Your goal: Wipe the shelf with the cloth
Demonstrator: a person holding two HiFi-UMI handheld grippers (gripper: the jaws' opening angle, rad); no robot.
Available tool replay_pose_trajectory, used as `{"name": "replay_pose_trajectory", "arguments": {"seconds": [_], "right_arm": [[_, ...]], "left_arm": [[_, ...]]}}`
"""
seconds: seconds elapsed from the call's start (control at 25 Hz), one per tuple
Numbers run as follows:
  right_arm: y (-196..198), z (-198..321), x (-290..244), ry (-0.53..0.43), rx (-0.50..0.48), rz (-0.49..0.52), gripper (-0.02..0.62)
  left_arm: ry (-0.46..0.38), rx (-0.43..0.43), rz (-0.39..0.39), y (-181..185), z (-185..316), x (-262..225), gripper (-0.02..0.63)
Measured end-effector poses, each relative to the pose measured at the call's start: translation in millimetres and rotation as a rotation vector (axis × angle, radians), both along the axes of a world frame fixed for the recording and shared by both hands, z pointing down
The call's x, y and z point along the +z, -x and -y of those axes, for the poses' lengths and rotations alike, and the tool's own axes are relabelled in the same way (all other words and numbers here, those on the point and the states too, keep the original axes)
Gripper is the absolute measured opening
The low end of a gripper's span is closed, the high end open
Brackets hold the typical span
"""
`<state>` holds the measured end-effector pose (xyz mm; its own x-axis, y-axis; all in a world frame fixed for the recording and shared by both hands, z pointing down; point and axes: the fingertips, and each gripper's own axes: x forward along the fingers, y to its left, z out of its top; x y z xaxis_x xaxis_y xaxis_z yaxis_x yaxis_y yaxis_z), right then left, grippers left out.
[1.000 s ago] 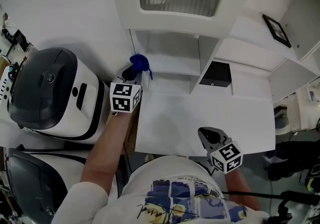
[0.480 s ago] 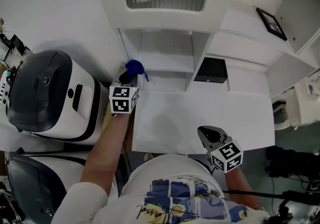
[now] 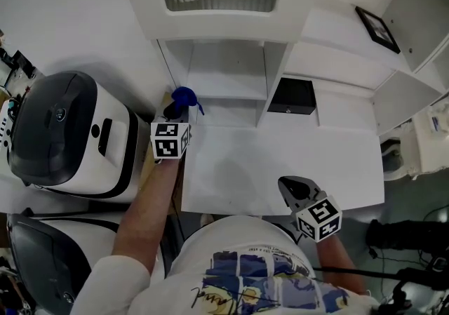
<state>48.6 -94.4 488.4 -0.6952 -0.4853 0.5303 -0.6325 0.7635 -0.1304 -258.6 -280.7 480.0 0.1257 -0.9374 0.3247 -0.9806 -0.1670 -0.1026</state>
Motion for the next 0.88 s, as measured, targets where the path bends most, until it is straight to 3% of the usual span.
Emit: {"name": "replay_pose_trajectory", "arguments": {"seconds": [0.44,0.88], "right_arm": [[-9.4,0.7,1.5,0.005,-0.006,-0.003,0.031],[-36.3,4.5,5.5,0.02,0.022,-0.001,0.031]], "left_arm": [[0.0,-0.019,-0.051,-22.2,5.0,3.2,0.055],[-0.005,0.033,-0.064,-70.2,11.5,3.8,0.055]]}}
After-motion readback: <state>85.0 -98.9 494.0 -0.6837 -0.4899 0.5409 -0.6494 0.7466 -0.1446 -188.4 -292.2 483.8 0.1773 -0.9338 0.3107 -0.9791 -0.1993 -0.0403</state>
